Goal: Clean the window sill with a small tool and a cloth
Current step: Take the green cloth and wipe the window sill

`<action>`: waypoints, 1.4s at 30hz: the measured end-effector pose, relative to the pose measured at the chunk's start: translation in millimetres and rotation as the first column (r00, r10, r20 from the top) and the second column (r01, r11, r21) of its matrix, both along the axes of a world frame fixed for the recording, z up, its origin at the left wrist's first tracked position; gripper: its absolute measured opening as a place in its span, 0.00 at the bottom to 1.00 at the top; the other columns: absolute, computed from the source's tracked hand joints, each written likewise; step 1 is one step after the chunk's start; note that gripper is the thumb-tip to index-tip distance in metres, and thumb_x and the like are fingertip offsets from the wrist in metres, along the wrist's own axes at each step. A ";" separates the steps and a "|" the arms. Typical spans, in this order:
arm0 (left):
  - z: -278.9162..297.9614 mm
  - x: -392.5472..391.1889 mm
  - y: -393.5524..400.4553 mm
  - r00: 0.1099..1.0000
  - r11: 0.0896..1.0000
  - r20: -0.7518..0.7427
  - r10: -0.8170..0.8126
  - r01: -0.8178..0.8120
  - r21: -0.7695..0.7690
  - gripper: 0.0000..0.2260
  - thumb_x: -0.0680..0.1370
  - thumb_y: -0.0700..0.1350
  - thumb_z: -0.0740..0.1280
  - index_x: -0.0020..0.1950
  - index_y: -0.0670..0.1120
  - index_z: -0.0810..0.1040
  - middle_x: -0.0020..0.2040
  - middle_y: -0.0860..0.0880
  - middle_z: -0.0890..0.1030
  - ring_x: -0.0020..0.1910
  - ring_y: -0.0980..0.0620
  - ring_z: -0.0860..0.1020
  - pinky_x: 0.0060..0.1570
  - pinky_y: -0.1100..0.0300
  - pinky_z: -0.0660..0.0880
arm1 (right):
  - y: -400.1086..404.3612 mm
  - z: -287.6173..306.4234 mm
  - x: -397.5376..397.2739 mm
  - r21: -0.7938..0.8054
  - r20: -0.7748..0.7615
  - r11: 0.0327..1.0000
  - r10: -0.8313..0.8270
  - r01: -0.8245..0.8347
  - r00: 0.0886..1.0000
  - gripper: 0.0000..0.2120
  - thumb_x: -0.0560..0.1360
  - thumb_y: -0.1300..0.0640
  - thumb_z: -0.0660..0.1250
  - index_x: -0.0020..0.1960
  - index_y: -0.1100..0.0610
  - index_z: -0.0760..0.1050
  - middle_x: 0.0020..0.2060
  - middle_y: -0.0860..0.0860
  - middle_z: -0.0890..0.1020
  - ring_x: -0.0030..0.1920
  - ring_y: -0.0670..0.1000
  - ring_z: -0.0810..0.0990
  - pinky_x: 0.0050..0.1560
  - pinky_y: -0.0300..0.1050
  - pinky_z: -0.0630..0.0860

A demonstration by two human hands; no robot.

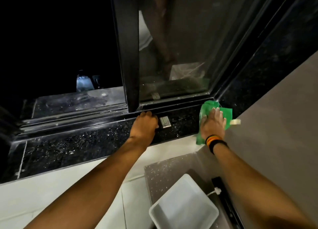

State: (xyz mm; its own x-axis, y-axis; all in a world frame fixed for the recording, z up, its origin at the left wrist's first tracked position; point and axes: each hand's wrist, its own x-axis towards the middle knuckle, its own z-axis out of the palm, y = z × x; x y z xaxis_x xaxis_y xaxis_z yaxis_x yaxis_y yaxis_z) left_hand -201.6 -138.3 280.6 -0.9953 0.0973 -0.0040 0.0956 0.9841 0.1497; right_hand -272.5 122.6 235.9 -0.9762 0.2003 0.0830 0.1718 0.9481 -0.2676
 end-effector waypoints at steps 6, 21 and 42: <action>9.3 5.7 -14.3 0.991 0.931 0.067 0.117 -0.133 0.340 0.06 0.80 0.39 0.68 0.56 0.42 0.81 0.55 0.42 0.83 0.54 0.41 0.82 0.54 0.47 0.78 | 5.4 7.4 -43.5 0.038 0.068 0.999 -0.011 0.009 0.998 0.28 0.80 0.51 0.49 0.77 0.62 0.54 0.78 0.59 0.58 0.78 0.59 0.55 0.78 0.60 0.50; 68.9 42.7 -101.5 0.977 0.870 -0.004 0.212 -0.186 0.457 0.04 0.77 0.46 0.72 0.50 0.47 0.82 0.50 0.46 0.83 0.52 0.44 0.82 0.44 0.58 0.73 | -252.6 36.3 130.1 -0.277 0.032 0.894 0.377 -0.354 0.926 0.23 0.80 0.53 0.54 0.71 0.62 0.69 0.70 0.62 0.73 0.71 0.60 0.68 0.73 0.56 0.61; 59.5 52.1 -129.9 0.740 0.683 0.352 -0.574 0.669 -0.293 0.62 0.62 0.79 0.65 0.82 0.47 0.41 0.82 0.48 0.39 0.80 0.49 0.37 0.79 0.50 0.36 | -97.6 83.4 81.1 -0.891 0.270 0.234 -0.413 0.388 0.869 0.23 0.78 0.57 0.65 0.70 0.64 0.69 0.60 0.59 0.78 0.60 0.60 0.77 0.60 0.49 0.73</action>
